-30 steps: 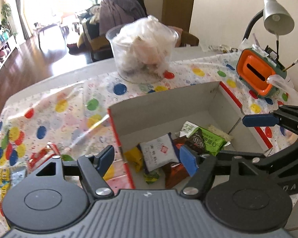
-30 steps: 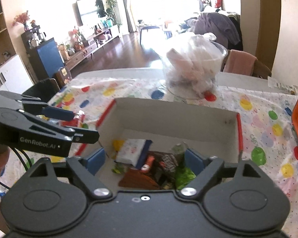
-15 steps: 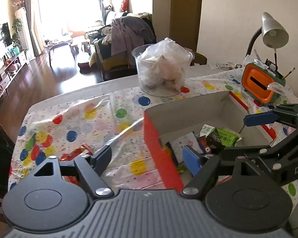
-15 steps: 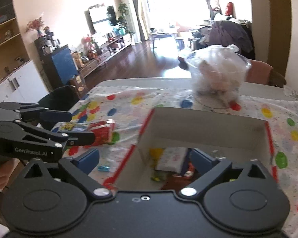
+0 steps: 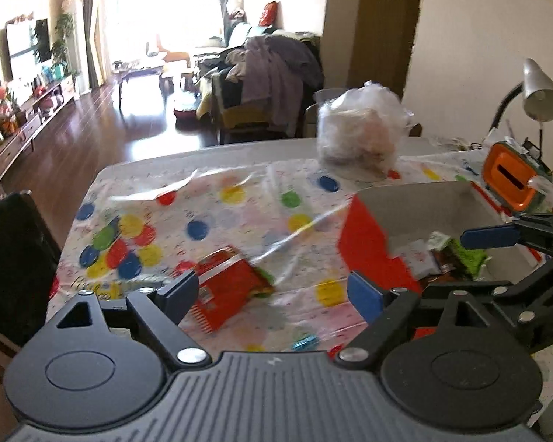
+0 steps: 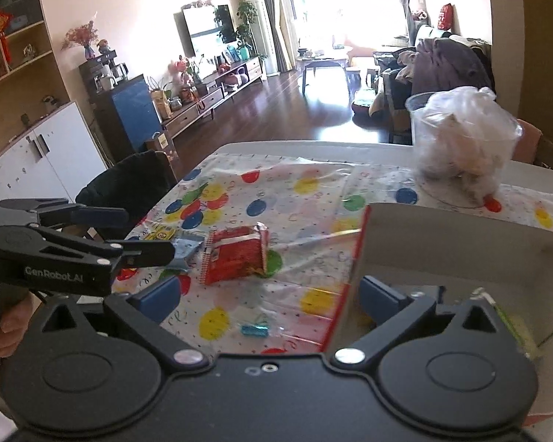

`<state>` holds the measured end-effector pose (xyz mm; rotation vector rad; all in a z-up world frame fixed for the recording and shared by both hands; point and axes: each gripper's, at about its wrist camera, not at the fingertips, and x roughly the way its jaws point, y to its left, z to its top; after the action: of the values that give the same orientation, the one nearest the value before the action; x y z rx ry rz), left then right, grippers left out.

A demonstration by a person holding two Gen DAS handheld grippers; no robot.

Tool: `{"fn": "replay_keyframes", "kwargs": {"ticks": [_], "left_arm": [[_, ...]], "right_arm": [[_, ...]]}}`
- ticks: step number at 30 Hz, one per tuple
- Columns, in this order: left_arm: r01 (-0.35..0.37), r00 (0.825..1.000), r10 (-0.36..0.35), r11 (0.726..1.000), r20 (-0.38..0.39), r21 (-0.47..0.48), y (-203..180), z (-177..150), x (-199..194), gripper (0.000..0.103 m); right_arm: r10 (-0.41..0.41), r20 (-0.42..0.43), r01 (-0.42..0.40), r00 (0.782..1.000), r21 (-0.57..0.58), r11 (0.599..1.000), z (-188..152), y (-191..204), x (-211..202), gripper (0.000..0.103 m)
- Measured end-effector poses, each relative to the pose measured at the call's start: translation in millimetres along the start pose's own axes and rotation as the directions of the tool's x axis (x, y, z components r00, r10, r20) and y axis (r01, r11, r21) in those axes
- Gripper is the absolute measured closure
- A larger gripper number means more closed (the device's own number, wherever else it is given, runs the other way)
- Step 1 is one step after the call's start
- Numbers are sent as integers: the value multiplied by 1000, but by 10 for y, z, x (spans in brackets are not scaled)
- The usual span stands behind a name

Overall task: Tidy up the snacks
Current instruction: 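Move both tools back over the red chip bag and grey sachet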

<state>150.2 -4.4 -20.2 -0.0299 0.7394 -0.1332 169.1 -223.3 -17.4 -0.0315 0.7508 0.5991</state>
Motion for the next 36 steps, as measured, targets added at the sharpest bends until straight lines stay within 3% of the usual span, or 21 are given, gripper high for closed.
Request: {"fn": "replay_keyframes", "kwargs": {"ticks": [8, 17, 24, 36], "left_arm": [[-61, 997, 58, 995, -46, -74, 640, -137, 169, 15], [-101, 988, 81, 984, -132, -148, 1097, -227, 573, 15], [-122, 968, 66, 967, -241, -223, 1337, -222, 1023, 15], [-181, 929, 89, 956, -360, -232, 1467, -197, 1543, 15]], "right_arm": [[-50, -4, 50, 999, -25, 998, 118, 307, 428, 0], [-108, -88, 96, 990, -140, 985, 261, 517, 1056, 0], [-121, -174, 85, 977, -200, 976, 280, 600, 1576, 0], [-114, -272, 45, 955, -247, 968, 250, 687, 2296, 0]]}}
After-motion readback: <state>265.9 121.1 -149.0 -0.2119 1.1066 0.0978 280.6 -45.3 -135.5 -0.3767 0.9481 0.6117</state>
